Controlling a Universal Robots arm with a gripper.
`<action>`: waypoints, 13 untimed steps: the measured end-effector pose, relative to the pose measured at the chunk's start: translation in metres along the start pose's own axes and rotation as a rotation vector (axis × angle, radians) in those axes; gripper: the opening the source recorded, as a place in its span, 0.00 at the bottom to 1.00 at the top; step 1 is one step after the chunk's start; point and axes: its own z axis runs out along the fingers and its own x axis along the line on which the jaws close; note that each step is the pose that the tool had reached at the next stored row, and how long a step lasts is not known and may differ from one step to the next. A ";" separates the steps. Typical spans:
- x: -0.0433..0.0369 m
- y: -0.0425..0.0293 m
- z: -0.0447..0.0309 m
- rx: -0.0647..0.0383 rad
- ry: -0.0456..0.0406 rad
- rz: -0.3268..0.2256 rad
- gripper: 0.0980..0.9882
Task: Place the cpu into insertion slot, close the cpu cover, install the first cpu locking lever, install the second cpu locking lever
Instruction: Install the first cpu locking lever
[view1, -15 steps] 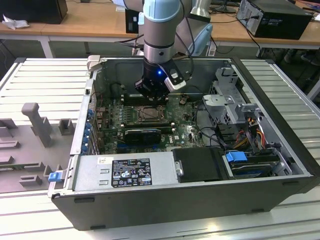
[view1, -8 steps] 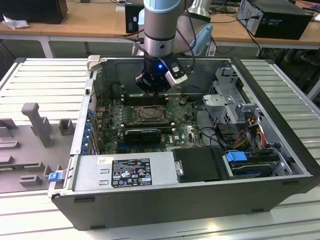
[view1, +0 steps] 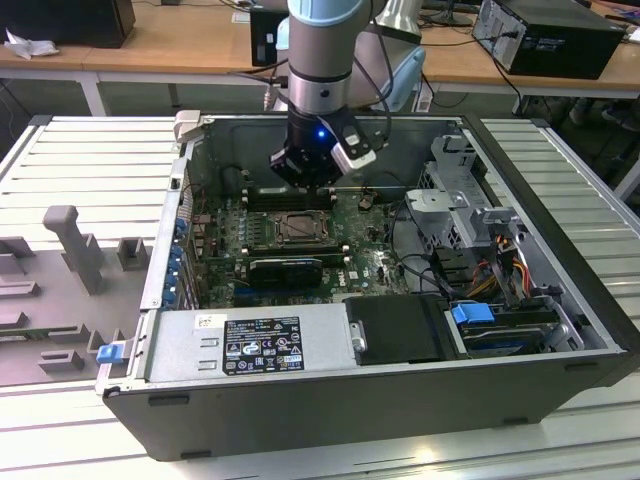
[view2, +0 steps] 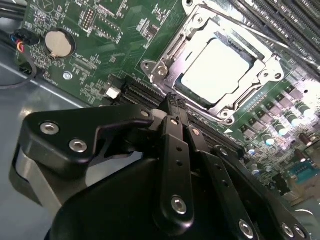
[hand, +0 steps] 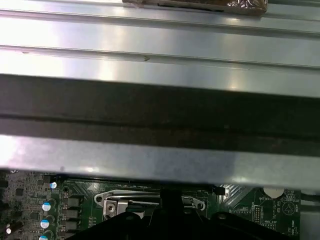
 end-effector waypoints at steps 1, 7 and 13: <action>0.0001 -0.0007 0.0000 0.000 -0.0001 0.000 0.01; 0.0004 -0.0059 -0.0002 0.000 0.0000 0.000 0.01; 0.0006 -0.0093 -0.0005 0.000 0.0000 0.000 0.01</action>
